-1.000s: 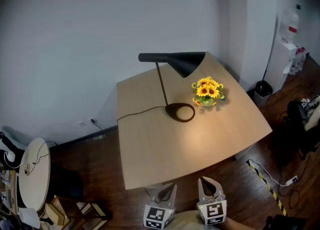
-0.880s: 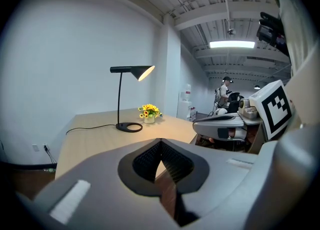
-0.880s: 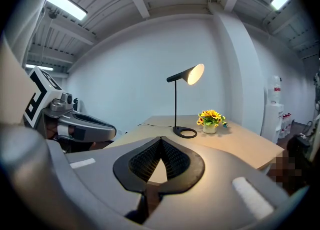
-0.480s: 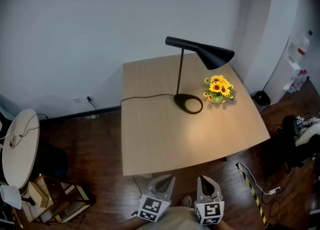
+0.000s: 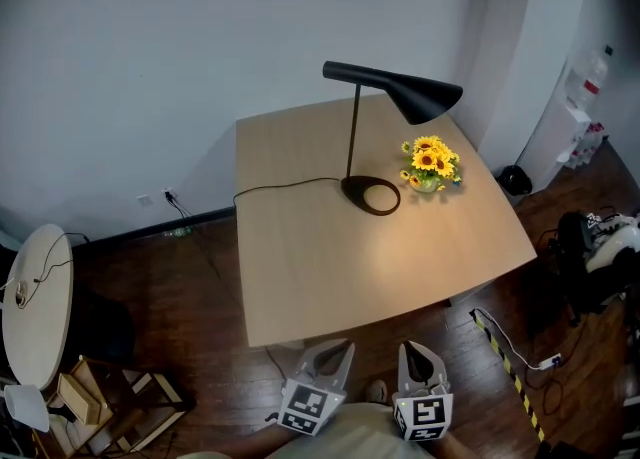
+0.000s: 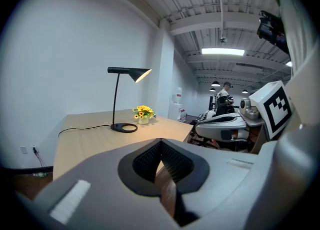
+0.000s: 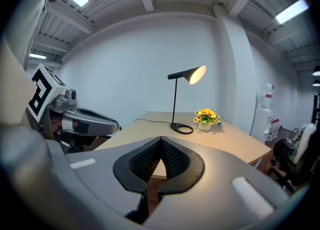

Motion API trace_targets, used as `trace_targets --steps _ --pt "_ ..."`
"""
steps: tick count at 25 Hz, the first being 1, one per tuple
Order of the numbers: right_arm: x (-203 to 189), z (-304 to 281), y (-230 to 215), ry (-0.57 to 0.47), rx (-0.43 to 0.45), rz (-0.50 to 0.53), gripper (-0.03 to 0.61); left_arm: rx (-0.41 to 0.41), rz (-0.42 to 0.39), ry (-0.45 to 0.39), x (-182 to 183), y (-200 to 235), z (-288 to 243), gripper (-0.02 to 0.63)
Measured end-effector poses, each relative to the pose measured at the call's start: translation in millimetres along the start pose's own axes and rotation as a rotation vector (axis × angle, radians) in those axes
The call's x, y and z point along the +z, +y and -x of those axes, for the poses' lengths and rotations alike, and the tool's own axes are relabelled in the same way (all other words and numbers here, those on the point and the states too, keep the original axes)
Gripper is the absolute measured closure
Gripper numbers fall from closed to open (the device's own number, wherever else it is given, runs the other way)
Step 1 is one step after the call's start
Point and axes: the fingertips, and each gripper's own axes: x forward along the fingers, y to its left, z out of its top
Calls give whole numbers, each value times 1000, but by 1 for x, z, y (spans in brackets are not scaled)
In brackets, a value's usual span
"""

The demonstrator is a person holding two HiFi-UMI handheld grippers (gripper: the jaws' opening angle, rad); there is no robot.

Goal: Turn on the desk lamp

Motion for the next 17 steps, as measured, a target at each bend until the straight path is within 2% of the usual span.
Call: trace_targets --steps 17 --pt "-1 -6 1 7 19 1 581 14 11 0 0 4 -2 615"
